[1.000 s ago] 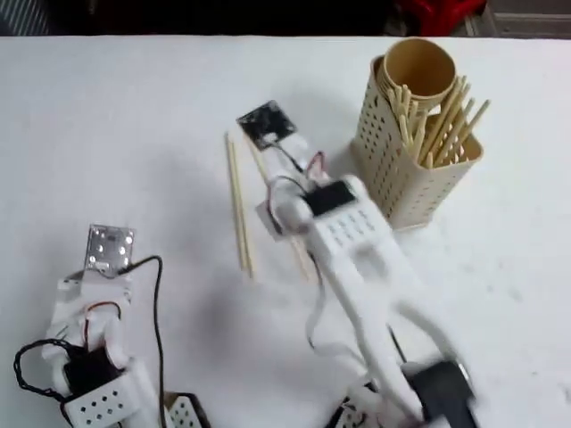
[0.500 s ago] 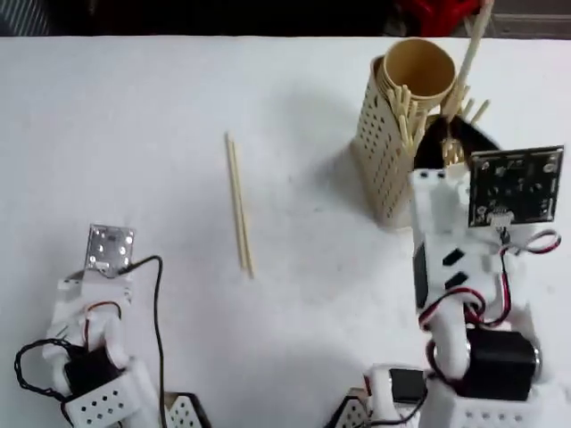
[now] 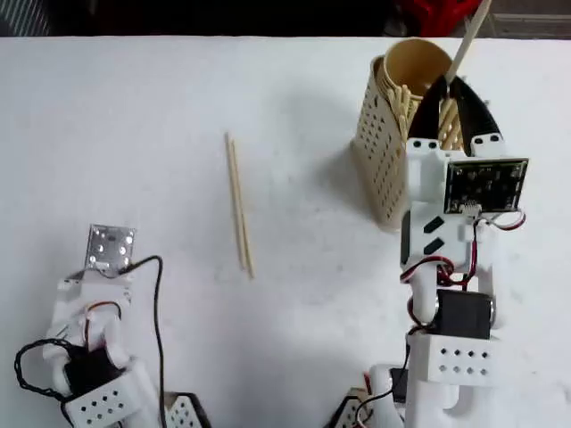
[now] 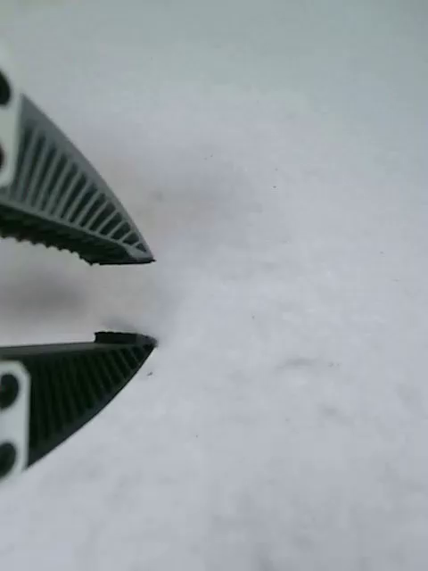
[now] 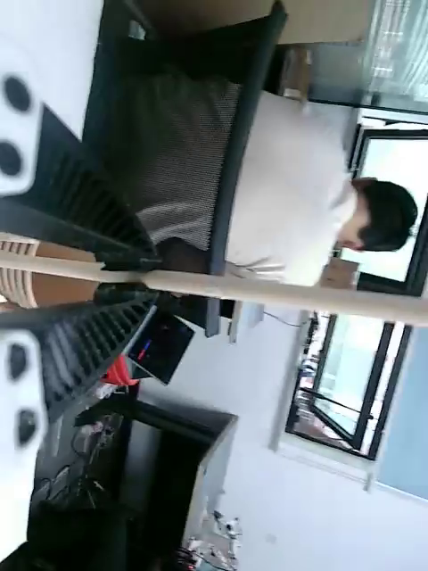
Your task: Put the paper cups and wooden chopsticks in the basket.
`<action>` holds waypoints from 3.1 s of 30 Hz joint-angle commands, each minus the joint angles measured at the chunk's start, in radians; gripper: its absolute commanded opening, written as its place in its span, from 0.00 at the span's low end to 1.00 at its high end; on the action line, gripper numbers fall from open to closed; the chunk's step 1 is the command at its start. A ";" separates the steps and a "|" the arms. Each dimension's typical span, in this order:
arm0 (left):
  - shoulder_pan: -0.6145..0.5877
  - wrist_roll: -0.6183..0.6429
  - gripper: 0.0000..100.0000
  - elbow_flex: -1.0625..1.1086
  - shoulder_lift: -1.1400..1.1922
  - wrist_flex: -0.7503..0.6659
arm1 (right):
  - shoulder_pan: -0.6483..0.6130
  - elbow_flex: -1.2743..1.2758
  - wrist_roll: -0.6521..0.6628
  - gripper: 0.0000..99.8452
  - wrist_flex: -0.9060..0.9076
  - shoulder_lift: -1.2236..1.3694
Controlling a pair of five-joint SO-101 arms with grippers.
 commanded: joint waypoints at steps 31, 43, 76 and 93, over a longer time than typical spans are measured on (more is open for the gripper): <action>-0.007 -0.005 0.14 -0.003 -0.007 0.006 | -0.292 -0.566 0.012 0.15 0.773 0.182; -0.007 -0.005 0.14 -0.003 -0.007 0.006 | -0.691 -0.591 0.003 0.15 0.814 0.826; -0.007 -0.005 0.14 -0.003 -0.007 0.006 | -0.487 -0.588 0.003 0.14 0.446 1.426; -0.007 -0.005 0.14 -0.003 -0.007 0.006 | -0.513 -0.591 0.003 0.14 0.619 1.349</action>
